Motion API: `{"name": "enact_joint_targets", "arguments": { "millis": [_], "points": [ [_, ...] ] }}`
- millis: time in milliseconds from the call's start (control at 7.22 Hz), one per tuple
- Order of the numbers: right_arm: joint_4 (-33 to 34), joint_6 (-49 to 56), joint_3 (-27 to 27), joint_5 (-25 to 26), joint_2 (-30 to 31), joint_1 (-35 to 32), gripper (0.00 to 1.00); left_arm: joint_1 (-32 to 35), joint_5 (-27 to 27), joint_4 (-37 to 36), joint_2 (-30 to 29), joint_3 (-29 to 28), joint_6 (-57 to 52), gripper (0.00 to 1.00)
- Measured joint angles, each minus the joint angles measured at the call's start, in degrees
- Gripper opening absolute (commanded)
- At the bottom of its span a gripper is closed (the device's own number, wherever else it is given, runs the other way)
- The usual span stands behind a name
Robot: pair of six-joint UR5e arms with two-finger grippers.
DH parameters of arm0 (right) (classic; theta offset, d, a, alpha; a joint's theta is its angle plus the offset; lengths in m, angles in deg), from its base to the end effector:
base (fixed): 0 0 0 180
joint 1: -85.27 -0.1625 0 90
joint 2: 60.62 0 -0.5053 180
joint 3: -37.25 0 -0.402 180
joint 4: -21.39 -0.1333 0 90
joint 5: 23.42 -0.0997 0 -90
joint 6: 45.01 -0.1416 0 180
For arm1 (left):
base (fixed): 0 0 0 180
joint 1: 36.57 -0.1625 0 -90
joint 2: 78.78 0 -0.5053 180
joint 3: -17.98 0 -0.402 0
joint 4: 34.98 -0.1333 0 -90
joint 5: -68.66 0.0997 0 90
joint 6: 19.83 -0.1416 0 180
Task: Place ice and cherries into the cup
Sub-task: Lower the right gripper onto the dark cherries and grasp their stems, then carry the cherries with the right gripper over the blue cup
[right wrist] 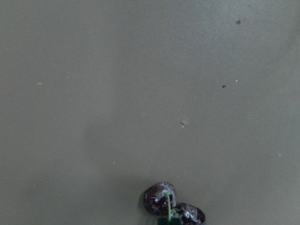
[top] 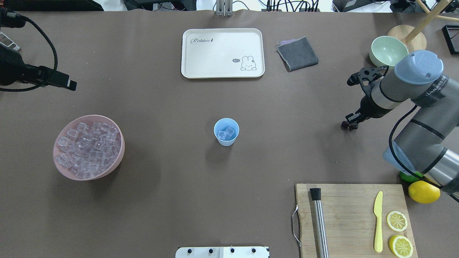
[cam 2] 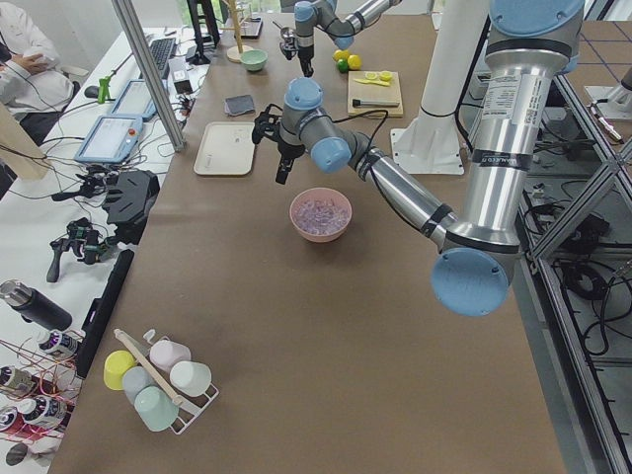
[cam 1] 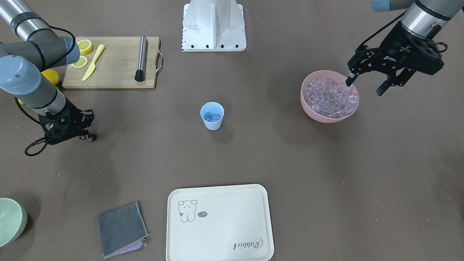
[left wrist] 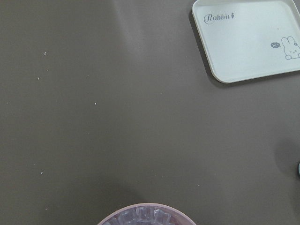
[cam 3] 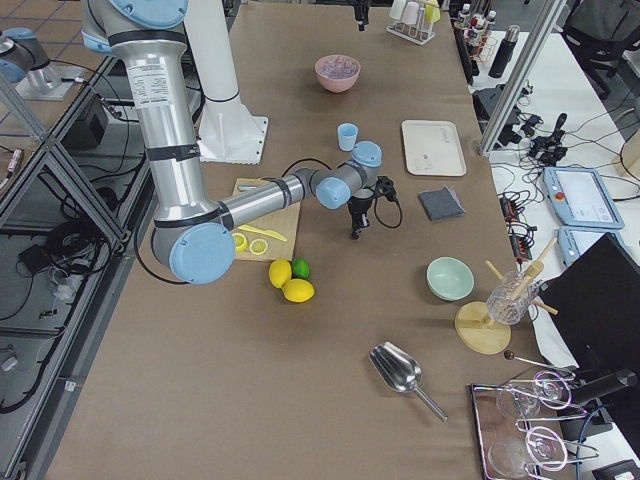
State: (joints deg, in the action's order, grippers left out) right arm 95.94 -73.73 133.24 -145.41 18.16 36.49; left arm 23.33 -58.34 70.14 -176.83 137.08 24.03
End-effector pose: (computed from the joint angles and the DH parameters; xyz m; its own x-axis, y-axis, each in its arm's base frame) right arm -0.3720 -0.5131 0.5865 0.6608 -0.3744 0.6505 0.2705 0.9272 0.2589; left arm 0.2300 -0.4927 0.4104 0.5387 0.2189 -0.8136 0.0921 0.9446 0.3151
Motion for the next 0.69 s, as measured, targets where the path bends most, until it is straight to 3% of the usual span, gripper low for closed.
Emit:
{"name": "enact_joint_targets", "arguments": {
  "millis": [415, 692],
  "points": [
    [0.5, -1.7, 2.0, -0.7, -0.9, -0.1, 0.0, 0.1, 0.1, 0.0, 0.1, 0.1, 0.0, 0.97],
    [2.8, -11.3, 6.5, -1.3, -5.6, 1.3, 0.0, 1.8, -0.3, 0.0, 1.2, 0.2, -3.0, 0.97]
  ]
}}
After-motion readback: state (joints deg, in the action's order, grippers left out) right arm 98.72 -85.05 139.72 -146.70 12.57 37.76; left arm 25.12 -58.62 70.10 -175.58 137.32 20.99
